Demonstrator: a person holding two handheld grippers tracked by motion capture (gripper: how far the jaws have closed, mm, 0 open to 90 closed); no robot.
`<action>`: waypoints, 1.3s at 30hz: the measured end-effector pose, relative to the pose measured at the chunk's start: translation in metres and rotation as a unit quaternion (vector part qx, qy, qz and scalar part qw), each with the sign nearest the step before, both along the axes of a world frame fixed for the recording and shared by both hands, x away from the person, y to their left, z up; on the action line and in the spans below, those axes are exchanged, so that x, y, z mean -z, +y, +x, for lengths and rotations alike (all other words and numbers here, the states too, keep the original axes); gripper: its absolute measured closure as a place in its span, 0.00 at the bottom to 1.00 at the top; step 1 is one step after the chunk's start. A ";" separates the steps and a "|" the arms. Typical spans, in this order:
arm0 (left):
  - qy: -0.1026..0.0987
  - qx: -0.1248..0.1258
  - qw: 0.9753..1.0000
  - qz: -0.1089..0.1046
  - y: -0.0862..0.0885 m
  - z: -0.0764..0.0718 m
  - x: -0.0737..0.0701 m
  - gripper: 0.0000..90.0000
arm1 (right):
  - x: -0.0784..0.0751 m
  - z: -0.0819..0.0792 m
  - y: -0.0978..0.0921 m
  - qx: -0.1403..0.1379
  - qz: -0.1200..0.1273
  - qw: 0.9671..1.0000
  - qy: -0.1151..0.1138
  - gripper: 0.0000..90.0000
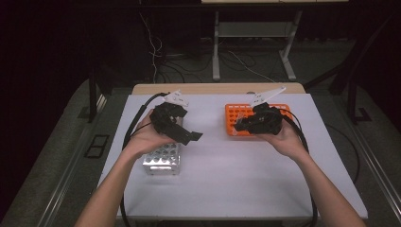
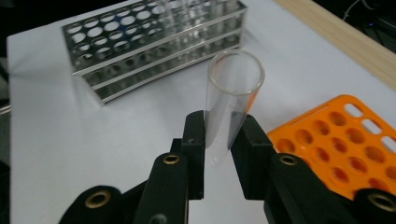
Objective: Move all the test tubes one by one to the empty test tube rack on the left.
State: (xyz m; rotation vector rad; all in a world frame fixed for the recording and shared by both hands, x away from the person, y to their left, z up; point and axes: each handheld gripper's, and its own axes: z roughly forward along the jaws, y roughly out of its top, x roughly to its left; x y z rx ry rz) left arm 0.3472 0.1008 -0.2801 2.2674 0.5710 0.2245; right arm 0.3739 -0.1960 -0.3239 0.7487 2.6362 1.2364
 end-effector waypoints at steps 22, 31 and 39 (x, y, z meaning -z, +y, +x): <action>0.028 0.094 0.995 0.026 -0.033 -0.008 0.005 0.23 | 0.013 -0.038 0.046 -0.102 -0.050 0.993 0.012 0.83; 0.037 0.141 0.989 0.041 -0.046 -0.014 0.009 0.49 | 0.015 -0.046 0.064 -0.127 -0.056 0.990 0.018 0.83; 0.043 0.163 0.984 0.054 -0.051 -0.014 0.013 0.73 | 0.017 -0.047 0.074 -0.137 -0.048 0.989 0.023 0.83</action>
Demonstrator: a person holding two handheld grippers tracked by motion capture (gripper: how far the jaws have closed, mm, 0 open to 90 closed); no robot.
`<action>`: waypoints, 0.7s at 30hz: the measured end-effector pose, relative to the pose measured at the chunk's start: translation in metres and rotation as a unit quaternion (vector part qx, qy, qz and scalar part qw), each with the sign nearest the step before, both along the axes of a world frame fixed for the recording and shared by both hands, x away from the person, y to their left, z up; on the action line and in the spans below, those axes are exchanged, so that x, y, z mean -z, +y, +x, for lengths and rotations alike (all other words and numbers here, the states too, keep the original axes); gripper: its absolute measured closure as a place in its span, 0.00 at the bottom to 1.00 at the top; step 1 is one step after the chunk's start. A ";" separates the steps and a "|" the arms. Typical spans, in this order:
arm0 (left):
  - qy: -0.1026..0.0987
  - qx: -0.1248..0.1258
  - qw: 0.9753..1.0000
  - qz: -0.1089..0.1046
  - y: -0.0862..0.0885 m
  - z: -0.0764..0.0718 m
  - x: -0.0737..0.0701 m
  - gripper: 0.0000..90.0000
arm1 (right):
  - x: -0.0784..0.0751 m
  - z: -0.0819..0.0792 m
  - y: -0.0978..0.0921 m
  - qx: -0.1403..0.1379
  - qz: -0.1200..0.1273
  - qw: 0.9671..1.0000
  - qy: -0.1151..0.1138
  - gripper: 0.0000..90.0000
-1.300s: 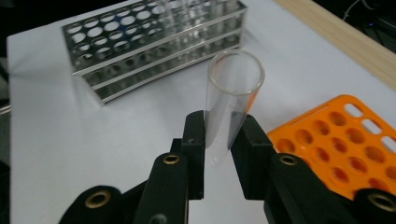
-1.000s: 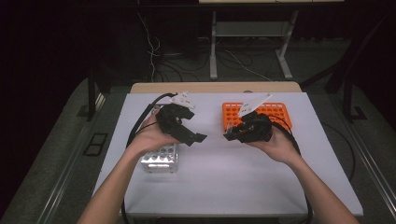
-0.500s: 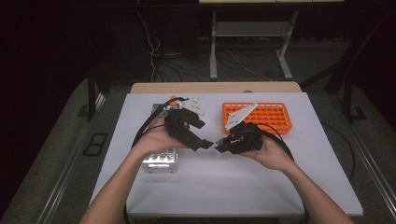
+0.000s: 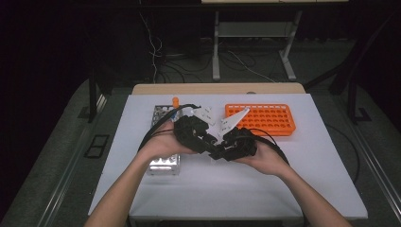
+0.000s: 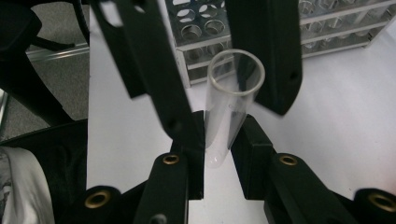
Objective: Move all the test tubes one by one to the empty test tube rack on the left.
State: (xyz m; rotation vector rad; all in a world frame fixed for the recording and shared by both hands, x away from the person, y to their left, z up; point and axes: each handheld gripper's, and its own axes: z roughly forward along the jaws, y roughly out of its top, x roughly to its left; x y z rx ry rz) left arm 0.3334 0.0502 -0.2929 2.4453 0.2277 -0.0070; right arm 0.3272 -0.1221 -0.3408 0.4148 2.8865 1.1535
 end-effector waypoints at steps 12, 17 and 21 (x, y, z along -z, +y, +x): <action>-0.004 -0.005 1.000 0.005 0.003 0.001 -0.001 0.82 | 0.001 -0.001 0.004 -0.003 0.006 1.000 -0.001 0.78; -0.007 -0.020 1.000 -0.003 0.012 0.004 -0.005 0.82 | -0.002 0.000 -0.002 0.011 0.013 1.000 -0.013 0.68; -0.011 -0.037 0.999 -0.007 0.023 0.006 -0.009 0.82 | -0.004 0.003 -0.013 0.031 0.031 0.999 -0.015 0.58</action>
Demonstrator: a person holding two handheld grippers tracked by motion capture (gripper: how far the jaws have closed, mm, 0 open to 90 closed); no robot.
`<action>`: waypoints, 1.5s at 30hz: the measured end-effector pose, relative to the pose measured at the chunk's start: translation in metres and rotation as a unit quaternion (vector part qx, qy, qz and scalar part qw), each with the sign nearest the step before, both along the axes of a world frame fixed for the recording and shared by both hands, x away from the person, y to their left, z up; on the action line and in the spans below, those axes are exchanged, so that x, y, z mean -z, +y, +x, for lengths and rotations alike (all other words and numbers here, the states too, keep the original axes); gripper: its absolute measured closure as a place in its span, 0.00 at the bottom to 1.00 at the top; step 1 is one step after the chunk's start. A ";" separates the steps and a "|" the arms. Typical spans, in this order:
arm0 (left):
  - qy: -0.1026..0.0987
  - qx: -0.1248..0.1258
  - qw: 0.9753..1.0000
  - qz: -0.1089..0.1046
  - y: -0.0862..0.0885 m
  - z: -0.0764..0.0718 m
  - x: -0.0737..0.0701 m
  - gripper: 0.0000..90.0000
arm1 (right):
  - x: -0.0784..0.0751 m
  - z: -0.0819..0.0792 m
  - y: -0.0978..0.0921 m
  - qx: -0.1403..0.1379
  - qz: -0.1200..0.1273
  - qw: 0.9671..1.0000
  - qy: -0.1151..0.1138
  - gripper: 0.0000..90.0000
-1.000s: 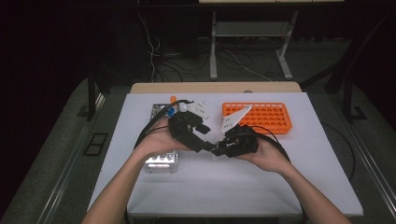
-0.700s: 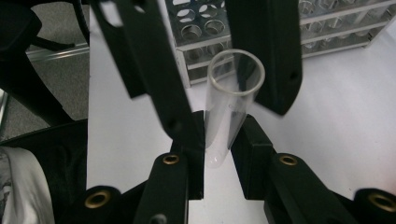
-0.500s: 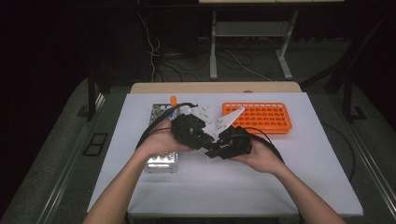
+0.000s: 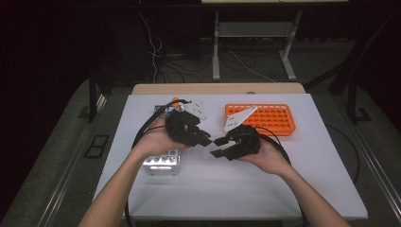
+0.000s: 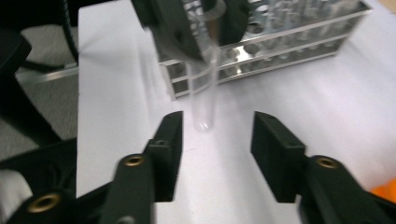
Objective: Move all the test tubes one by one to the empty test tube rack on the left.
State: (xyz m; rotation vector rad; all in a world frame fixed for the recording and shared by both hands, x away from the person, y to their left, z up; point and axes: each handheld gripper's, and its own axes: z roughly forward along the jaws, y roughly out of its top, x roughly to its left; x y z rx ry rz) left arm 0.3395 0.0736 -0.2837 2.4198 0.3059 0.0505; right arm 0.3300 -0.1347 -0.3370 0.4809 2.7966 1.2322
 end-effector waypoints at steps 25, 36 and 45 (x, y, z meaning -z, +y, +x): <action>-0.029 -0.118 0.992 -0.017 0.062 0.018 -0.007 0.82 | 0.032 -0.011 -0.069 0.104 0.084 0.989 0.064 0.00; -0.038 -0.172 0.984 -0.017 0.085 0.032 0.003 0.82 | 0.040 -0.016 -0.086 0.123 0.087 0.986 0.069 0.00; -0.037 -0.197 0.980 -0.017 0.094 0.039 0.016 0.82 | 0.043 -0.021 -0.093 0.129 0.087 0.985 0.071 0.00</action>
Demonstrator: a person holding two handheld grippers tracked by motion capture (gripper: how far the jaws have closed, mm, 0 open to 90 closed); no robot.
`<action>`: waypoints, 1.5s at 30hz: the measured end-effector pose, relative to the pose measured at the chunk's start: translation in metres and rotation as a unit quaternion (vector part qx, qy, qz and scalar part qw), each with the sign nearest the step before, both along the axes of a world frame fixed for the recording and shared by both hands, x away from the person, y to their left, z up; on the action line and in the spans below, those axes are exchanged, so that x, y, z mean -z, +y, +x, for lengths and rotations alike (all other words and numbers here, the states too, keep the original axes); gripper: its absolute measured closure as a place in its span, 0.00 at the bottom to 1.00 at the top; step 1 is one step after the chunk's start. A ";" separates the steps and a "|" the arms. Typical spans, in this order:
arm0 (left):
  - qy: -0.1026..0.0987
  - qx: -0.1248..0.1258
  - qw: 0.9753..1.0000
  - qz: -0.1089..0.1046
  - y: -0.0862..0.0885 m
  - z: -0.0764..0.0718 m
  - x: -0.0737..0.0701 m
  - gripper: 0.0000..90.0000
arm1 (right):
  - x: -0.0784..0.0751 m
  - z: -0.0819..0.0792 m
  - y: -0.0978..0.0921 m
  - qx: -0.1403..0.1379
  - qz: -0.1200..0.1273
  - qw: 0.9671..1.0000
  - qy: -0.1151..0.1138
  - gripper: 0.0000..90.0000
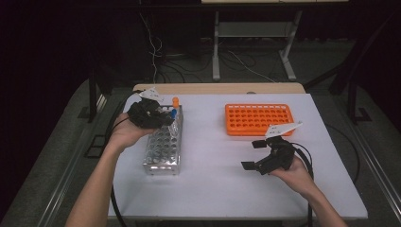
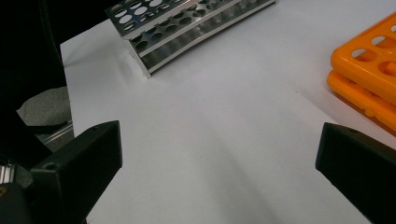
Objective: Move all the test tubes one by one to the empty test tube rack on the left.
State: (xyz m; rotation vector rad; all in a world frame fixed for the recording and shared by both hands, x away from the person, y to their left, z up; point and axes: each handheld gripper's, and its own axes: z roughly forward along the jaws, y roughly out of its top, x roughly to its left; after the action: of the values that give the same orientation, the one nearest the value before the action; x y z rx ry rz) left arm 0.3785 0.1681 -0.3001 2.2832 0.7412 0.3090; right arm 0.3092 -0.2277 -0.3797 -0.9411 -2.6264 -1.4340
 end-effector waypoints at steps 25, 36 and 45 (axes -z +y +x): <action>0.024 0.001 1.000 0.020 -0.010 0.007 0.030 0.81 | 0.002 -0.004 -0.009 0.008 0.003 1.000 0.002 0.00; 0.040 -0.002 0.999 -0.037 -0.008 -0.006 0.017 0.46 | 0.004 -0.006 -0.015 0.020 0.007 1.000 0.003 0.00; 0.026 -0.006 0.996 -0.080 -0.007 -0.031 0.015 0.14 | 0.009 -0.015 -0.029 0.041 0.010 0.999 0.006 0.00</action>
State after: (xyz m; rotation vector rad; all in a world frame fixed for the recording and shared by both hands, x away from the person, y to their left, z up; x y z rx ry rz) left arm 0.3477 0.1614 -0.3152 2.1432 0.7788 0.1902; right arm 0.2940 -0.2568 -0.3889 -1.0634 -2.5885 -1.4628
